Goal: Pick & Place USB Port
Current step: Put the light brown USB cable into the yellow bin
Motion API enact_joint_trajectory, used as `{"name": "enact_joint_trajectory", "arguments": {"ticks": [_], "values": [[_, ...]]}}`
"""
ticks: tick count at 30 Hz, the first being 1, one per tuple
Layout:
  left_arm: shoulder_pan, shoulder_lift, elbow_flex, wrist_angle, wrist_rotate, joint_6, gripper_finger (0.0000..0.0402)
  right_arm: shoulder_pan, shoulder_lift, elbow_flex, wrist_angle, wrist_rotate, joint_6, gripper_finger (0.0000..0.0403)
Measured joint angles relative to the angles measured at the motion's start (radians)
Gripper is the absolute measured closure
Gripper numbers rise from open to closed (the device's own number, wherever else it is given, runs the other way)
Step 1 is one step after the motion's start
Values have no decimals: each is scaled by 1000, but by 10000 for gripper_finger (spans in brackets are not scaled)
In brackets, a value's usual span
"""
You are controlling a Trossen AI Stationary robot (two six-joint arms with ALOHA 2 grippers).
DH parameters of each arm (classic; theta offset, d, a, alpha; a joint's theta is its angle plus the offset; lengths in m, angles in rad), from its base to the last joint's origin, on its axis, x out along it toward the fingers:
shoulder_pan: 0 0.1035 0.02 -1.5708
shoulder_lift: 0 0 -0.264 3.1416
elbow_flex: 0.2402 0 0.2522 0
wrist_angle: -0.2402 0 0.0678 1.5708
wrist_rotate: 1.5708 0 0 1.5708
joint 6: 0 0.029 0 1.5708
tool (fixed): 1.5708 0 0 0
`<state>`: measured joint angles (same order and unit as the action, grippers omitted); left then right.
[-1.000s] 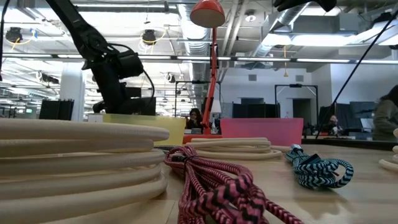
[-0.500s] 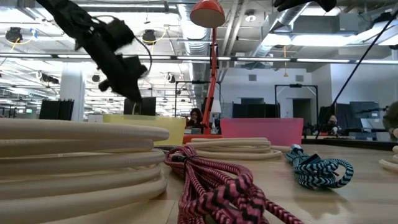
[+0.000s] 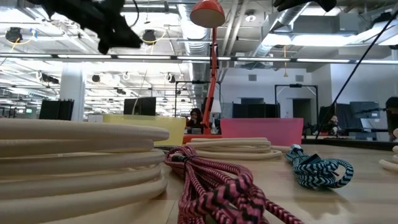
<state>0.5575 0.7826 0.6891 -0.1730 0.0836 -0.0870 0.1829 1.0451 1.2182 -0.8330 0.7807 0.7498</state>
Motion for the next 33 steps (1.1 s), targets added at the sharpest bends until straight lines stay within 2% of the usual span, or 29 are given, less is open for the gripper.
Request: {"name": "enact_joint_trajectory", "arguments": {"ticks": [9,16,22,30,33], "values": [[-183,-76,0,-1,86,-27,295,0,5,0,56,-39,3,339],[-304,-72,0,9,85,-64,295,0,36,0,111,-190,2,339],[-352,-72,0,17,75,-87,295,0,84,-1,120,-349,3,339],[-402,-72,0,24,75,-109,295,-15,209,0,160,-490,81,339],[-413,-72,0,24,75,-109,295,-22,260,0,168,-497,150,339]]}}
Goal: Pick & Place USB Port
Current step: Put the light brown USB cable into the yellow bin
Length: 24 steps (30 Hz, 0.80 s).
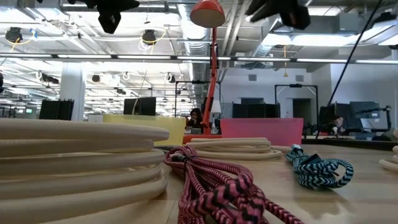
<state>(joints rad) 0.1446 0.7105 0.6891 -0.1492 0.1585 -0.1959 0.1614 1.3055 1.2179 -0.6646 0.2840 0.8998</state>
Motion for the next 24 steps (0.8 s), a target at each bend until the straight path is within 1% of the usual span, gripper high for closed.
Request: {"name": "enact_joint_trajectory", "arguments": {"ticks": [5,12,18,20,24], "values": [[-4,0,0,0,0,0,295,-1,73,0,0,0,124,339],[-4,0,0,0,0,0,295,2,176,0,-16,0,338,339],[-4,0,0,0,0,4,295,2,268,0,-37,0,431,332],[-4,0,0,0,0,5,295,2,293,0,-61,-3,453,325],[-4,0,0,-2,0,5,295,2,338,0,-113,-52,479,301]]}}
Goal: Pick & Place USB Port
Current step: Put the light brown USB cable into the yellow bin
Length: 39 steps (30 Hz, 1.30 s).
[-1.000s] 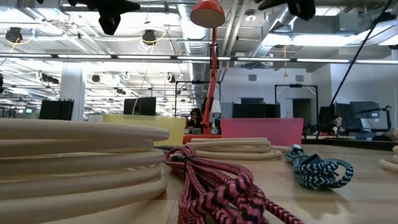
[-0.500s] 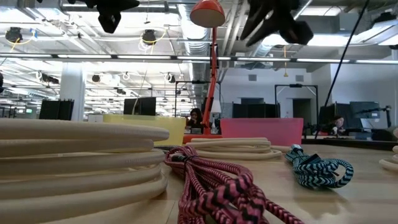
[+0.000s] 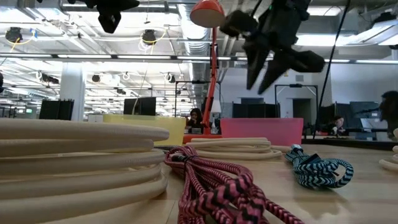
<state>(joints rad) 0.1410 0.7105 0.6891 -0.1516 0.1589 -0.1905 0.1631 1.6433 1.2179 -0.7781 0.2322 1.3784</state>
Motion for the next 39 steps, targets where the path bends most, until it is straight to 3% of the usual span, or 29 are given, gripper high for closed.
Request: {"name": "enact_joint_trajectory", "arguments": {"ticks": [11,22,32,39], "values": [[0,0,0,-6,0,2,295,1,81,0,-22,-52,3,234],[0,0,0,-7,0,2,295,1,206,0,12,-66,-24,227],[1,0,0,-7,0,2,295,1,294,2,55,-50,-53,264],[1,0,0,-7,0,2,295,1,286,-1,43,-51,-94,374]]}}
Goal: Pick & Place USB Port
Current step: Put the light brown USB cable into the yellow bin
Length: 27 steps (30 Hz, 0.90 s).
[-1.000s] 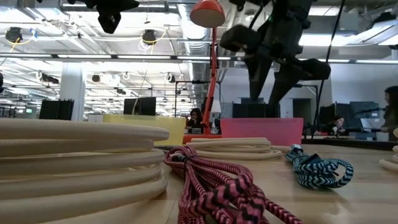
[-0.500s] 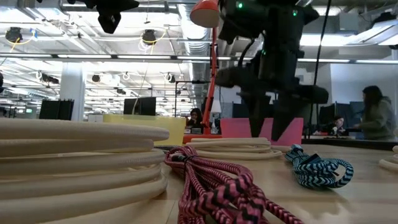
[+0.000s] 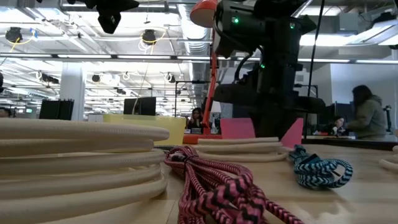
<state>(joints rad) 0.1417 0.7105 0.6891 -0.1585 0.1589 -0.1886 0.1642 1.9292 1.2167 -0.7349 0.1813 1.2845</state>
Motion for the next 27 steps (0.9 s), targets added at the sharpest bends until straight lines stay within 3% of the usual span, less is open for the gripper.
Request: {"name": "enact_joint_trajectory", "arguments": {"ticks": [9,21,27], "values": [[0,0,0,0,0,-1,295,-1,-37,34,-38,4,-62,394],[0,0,0,2,0,-5,295,-61,-272,134,-106,233,-205,394],[0,24,0,6,-43,-169,295,-104,-346,214,-91,334,-346,394]]}}
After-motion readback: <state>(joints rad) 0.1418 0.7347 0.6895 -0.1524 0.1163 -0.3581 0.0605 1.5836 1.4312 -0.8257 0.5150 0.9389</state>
